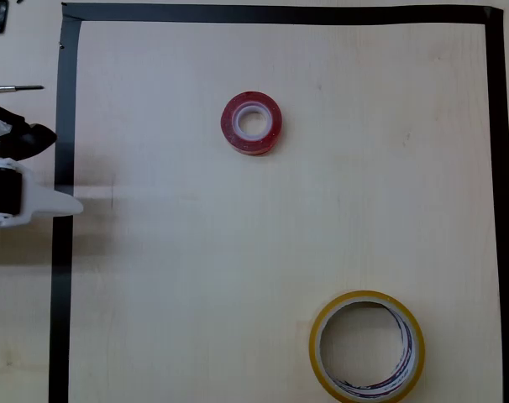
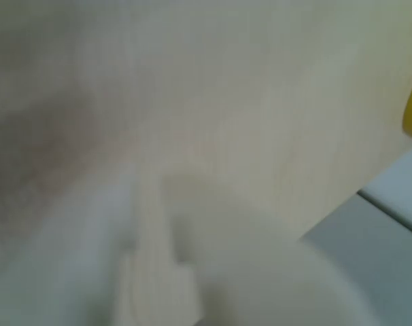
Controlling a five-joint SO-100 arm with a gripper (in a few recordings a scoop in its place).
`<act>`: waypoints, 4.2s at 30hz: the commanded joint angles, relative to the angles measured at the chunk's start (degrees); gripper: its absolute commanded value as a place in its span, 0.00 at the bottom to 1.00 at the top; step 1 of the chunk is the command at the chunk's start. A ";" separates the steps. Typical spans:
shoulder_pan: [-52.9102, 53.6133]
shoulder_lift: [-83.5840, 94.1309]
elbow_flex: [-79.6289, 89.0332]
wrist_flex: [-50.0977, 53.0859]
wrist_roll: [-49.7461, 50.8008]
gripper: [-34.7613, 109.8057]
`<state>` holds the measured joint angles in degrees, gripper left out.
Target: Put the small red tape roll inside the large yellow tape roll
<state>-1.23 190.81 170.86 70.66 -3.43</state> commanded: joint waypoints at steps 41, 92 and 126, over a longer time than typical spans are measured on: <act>-14.50 -97.56 -68.55 -22.32 -9.05 0.24; -12.39 -121.46 -87.71 -22.32 -11.60 0.24; 12.66 -155.39 -183.69 1.93 -16.88 0.24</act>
<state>9.32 23.64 -6.15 74.88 -19.60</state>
